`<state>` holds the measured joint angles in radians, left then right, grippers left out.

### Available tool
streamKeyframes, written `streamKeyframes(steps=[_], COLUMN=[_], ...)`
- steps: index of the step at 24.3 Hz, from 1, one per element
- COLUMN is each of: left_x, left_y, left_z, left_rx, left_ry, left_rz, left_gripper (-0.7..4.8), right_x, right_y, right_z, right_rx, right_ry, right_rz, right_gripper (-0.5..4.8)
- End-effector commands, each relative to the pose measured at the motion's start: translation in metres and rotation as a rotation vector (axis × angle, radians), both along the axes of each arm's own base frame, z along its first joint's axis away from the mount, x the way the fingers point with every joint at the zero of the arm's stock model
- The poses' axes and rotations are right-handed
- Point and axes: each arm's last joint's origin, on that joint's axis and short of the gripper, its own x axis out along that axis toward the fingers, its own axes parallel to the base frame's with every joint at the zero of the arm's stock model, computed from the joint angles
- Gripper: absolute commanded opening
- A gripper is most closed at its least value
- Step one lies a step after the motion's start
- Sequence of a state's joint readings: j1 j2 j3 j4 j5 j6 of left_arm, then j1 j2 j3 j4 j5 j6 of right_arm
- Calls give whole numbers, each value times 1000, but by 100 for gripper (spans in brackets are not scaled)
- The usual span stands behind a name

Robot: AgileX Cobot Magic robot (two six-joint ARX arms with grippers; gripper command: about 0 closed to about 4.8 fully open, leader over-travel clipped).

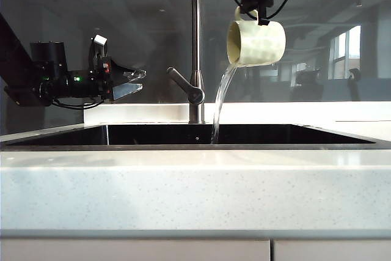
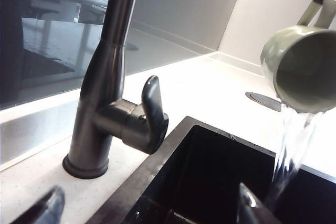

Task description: Pick up the mug next to the sink, go to the faucet to get some water, pour the water into the sink, and finally put the mug back to its place.

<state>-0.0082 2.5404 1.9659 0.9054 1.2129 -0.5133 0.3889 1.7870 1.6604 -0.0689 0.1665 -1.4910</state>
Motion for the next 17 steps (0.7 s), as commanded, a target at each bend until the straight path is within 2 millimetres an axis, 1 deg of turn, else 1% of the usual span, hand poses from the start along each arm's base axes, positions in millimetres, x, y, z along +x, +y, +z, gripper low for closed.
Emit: streamKeyframes(steps=[1, 2, 5, 13, 16, 17], left_x=[-1, -1, -1, -1, -1, -1], left_y=[0, 0, 0, 0, 0, 0], left_z=[7, 7, 7, 7, 7, 7], left_rx=[2, 2, 2, 0, 0, -5], left_ry=[-33, -33, -33, -29, -28, -16], left_rz=[-6, -7, -7, -7, -7, -9], left_gripper=[422, 422, 422, 422, 422, 422], right_x=[-10, -12, -13, -17, -19, -20], right_y=[6, 11, 14, 15, 15, 14], right_z=[23, 23, 26, 33, 35, 36], right_rx=[-143, -177, -187, -212, -201, -112], right_ry=[-148, -157, -186, -228, -234, -224], right_rz=[25, 41, 24, -86, -86, -96], right_gripper=[-1, -1, -2, -1, -1, -1])
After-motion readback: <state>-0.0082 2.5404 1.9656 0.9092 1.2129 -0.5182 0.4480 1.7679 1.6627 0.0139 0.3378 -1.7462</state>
